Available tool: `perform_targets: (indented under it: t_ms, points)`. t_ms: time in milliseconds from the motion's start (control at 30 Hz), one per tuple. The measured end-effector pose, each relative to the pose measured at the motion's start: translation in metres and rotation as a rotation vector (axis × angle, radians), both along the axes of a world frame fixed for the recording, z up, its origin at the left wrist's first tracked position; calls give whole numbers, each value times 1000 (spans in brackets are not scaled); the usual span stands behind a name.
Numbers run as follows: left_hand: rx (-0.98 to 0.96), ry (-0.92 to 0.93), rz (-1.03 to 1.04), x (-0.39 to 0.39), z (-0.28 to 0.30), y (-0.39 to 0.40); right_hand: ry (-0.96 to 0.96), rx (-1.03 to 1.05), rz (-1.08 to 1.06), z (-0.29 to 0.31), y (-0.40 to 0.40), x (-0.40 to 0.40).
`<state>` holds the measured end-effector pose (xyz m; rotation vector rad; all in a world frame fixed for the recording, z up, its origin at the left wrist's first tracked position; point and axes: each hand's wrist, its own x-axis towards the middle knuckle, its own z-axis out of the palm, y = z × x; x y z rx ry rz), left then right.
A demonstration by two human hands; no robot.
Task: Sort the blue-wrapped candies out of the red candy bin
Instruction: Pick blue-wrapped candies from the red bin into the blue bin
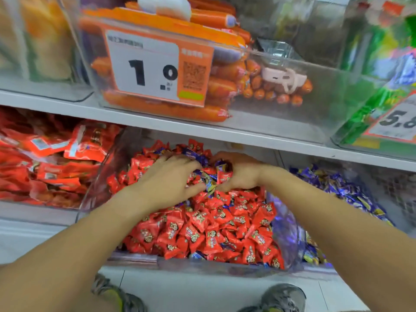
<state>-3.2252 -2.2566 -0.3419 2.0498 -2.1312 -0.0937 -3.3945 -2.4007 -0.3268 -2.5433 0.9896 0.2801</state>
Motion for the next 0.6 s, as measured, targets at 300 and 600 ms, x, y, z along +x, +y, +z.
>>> perform_targets:
  t_ms: [300,600]
  points:
    - [35,53,107,29,27,19,-113,159,161,37,66,7]
    - [17,227,-49,9,31,32,-353,272,-2,38,54,-33]
